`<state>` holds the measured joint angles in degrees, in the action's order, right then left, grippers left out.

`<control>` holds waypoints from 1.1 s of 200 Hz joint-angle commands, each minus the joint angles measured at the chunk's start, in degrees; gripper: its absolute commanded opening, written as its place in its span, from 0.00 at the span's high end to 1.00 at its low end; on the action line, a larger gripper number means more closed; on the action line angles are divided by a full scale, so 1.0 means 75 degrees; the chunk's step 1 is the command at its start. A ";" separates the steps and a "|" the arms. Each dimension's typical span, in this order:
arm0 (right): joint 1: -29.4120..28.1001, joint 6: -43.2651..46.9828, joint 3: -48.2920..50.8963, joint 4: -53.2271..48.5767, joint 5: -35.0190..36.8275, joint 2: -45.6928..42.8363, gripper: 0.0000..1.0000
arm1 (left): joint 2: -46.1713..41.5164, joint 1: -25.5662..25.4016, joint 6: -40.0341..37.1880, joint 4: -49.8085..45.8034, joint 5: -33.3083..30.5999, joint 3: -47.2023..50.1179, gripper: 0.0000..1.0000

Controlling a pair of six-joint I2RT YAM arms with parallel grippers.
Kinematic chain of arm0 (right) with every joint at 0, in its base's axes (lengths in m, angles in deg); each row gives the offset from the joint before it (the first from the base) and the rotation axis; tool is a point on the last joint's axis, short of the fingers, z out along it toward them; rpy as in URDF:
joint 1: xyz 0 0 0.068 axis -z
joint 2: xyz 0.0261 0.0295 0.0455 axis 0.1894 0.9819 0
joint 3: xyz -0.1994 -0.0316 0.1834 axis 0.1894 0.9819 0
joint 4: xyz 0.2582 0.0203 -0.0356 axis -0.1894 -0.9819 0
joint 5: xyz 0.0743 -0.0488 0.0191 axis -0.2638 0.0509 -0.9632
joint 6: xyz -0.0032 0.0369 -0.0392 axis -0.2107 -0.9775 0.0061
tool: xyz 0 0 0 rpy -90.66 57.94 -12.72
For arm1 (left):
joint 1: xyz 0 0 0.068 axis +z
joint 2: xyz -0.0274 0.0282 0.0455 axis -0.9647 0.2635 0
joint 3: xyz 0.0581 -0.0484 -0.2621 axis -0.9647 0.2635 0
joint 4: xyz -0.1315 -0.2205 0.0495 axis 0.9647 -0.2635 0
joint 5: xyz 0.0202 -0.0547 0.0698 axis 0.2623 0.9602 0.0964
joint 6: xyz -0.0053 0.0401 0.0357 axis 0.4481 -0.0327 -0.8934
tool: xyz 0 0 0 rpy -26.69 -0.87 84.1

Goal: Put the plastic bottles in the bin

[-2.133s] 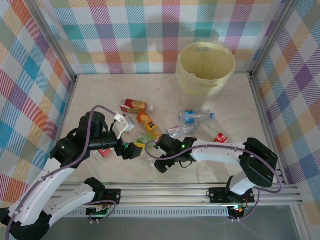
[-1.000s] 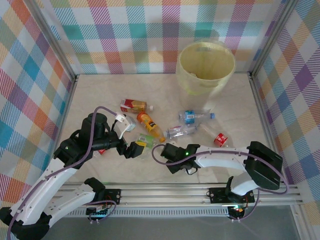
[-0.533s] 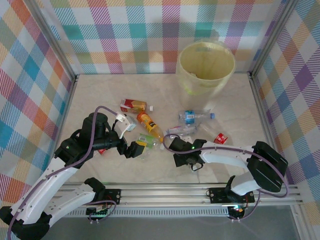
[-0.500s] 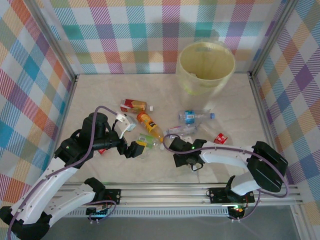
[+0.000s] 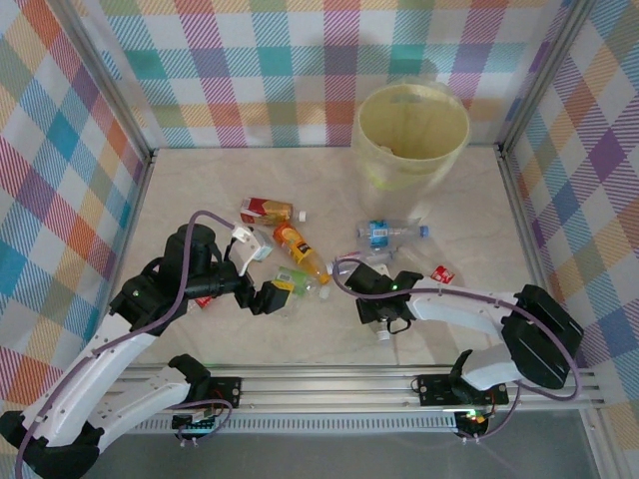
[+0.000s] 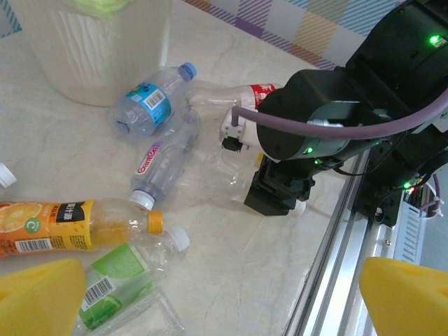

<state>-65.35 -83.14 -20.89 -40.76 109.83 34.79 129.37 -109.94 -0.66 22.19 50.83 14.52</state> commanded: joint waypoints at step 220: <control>0.4213 0.2117 -0.5778 0.0073 -0.2990 -0.0940 0.41 | 0.3607 -0.0114 0.0489 0.2250 0.1483 -0.2549 0.00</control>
<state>-38.05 -68.24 -58.95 -43.05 94.90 24.63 155.07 -109.97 5.83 40.02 59.83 -1.57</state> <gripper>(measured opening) 0.586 0.997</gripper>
